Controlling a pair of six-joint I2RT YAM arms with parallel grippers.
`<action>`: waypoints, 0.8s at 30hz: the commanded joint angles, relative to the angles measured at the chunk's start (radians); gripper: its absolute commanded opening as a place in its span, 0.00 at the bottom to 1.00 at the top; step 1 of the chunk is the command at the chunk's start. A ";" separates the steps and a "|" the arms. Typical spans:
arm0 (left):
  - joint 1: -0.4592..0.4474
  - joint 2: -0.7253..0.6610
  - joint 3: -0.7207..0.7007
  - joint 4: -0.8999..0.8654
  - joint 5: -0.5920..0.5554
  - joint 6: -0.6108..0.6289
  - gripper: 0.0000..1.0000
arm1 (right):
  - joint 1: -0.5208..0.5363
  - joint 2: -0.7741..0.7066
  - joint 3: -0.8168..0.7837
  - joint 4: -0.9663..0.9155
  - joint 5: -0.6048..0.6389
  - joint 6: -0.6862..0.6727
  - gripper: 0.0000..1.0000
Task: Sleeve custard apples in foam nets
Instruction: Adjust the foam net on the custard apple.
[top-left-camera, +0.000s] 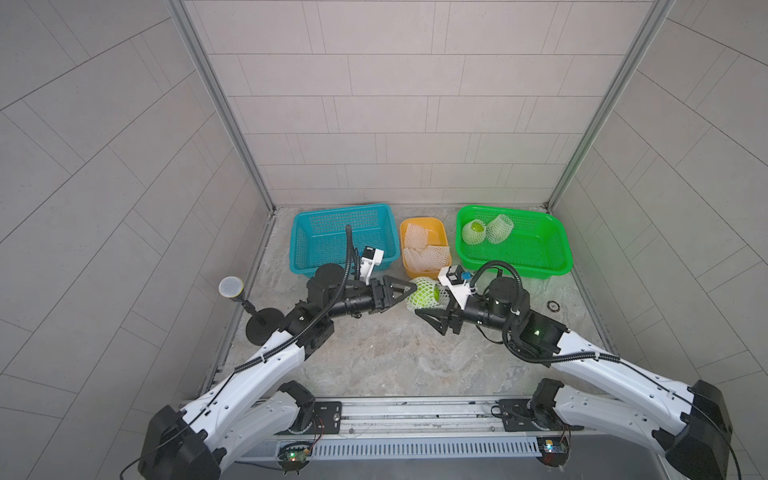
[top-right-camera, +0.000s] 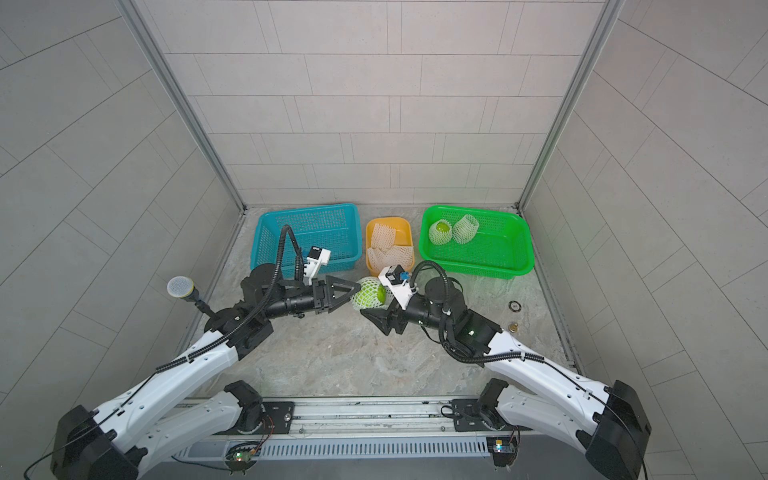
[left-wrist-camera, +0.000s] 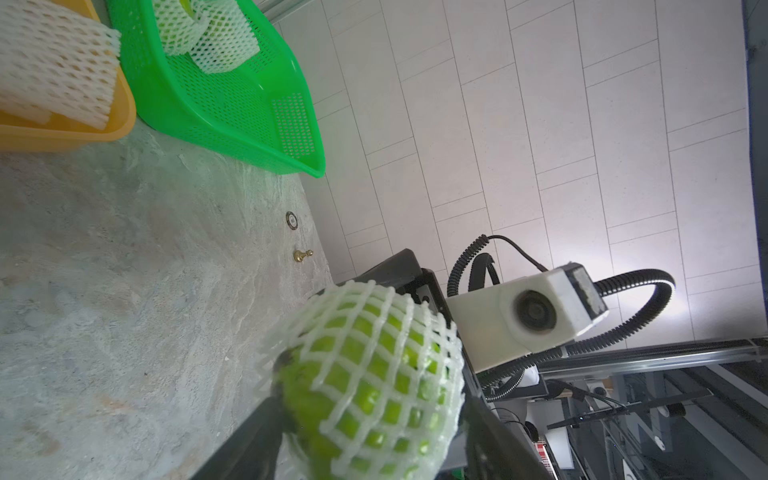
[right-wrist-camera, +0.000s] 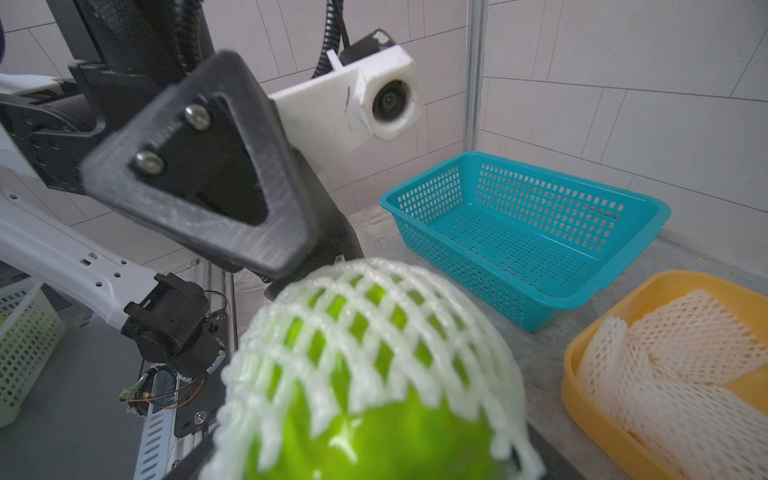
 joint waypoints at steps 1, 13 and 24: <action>-0.029 0.004 0.018 0.080 0.045 0.001 0.62 | 0.016 0.016 0.030 -0.001 -0.012 -0.021 0.85; -0.031 -0.003 0.010 0.080 0.042 0.003 0.40 | 0.017 0.019 0.027 0.008 -0.004 -0.018 0.84; -0.027 -0.026 0.013 0.018 0.010 0.026 0.63 | 0.011 0.002 0.001 0.044 0.005 0.011 0.83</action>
